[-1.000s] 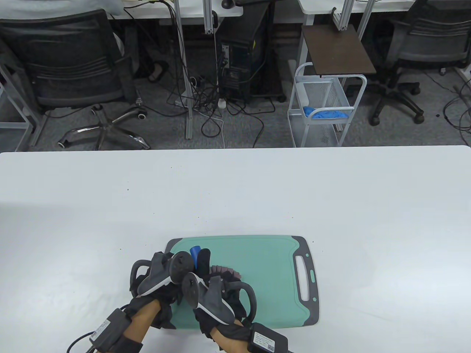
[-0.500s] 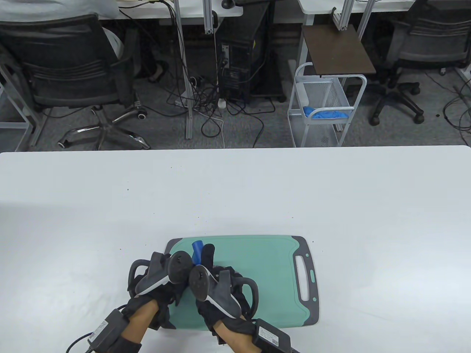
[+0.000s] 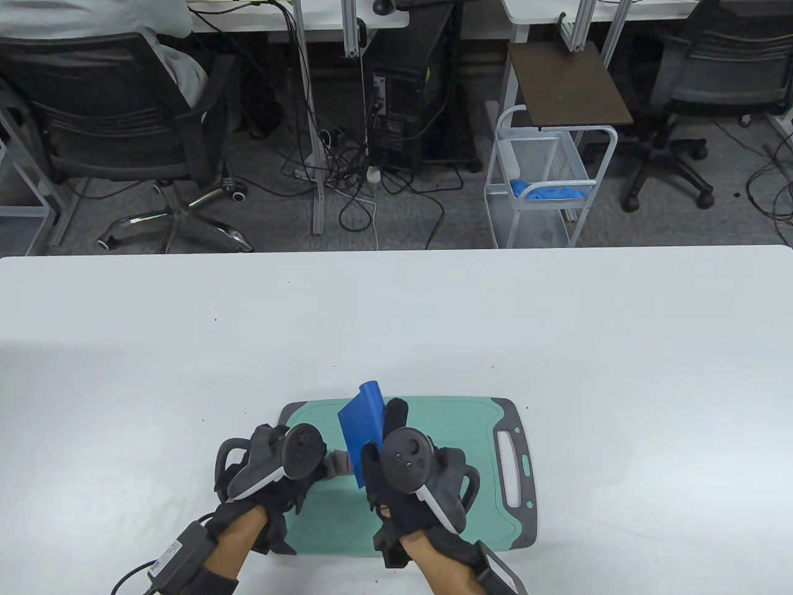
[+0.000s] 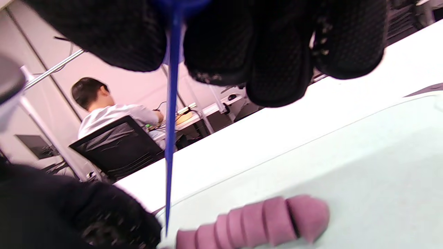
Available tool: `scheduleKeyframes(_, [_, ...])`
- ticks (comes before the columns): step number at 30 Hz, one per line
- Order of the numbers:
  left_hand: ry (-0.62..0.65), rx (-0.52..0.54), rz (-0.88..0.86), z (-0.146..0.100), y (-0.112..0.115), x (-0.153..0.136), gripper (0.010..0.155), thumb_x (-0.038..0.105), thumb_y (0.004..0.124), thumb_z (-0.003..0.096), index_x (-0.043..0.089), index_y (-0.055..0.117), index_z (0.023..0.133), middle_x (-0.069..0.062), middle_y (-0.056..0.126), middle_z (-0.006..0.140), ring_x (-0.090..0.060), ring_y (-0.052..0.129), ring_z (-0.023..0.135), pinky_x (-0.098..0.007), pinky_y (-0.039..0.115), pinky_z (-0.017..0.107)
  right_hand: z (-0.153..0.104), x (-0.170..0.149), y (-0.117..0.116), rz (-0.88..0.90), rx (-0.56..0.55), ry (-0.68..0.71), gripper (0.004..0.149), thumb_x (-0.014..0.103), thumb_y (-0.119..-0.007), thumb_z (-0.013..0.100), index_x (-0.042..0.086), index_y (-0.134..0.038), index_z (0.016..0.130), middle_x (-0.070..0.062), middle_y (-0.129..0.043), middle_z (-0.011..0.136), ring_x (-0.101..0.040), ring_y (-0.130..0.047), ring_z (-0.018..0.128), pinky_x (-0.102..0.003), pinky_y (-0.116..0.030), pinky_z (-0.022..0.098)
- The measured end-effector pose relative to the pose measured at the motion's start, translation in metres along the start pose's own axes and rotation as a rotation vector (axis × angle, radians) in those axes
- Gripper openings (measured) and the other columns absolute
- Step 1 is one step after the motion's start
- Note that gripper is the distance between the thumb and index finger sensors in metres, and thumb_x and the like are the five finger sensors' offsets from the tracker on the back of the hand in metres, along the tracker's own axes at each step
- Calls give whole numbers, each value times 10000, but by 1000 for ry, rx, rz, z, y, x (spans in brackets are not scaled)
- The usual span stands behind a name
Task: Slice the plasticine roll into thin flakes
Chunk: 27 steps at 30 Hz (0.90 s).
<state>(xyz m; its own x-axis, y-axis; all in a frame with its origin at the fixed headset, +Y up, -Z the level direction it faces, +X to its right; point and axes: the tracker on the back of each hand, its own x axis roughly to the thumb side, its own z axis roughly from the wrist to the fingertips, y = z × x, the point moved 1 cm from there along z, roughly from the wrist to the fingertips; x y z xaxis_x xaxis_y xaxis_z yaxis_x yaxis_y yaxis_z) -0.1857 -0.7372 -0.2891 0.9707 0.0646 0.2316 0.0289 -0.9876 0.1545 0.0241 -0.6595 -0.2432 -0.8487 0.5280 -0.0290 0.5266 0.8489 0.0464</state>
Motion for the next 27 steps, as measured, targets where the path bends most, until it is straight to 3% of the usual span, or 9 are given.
scheduleKeyframes(9, [-11, 14, -37, -1, -6, -7, 492, 519, 884, 318, 332, 928, 770, 69, 1026, 800, -327, 947, 874, -584, 687, 702, 24, -62, 15, 76, -14, -201, 708, 384, -815, 451, 46, -529, 1003, -120, -851, 704, -436, -839, 700, -649, -682, 563])
scheduleKeyframes(16, [-33, 22, -68, -1, -7, -17, 498, 523, 874, 325, 326, 926, 780, 62, 1026, 804, -334, 945, 872, -585, 689, 698, 39, -103, -6, 110, 54, -302, 703, 378, -814, 449, 49, -538, 1005, -134, -826, 750, -453, -806, 734, -657, -658, 580])
scheduleKeyframes(27, [-38, 13, -71, -1, -7, -18, 503, 531, 865, 329, 324, 927, 783, 56, 1027, 805, -335, 947, 868, -585, 690, 696, 53, -136, -26, -39, 113, -439, 687, 360, -801, 447, 63, -579, 1026, -193, -686, 888, -498, -619, 860, -685, -510, 664])
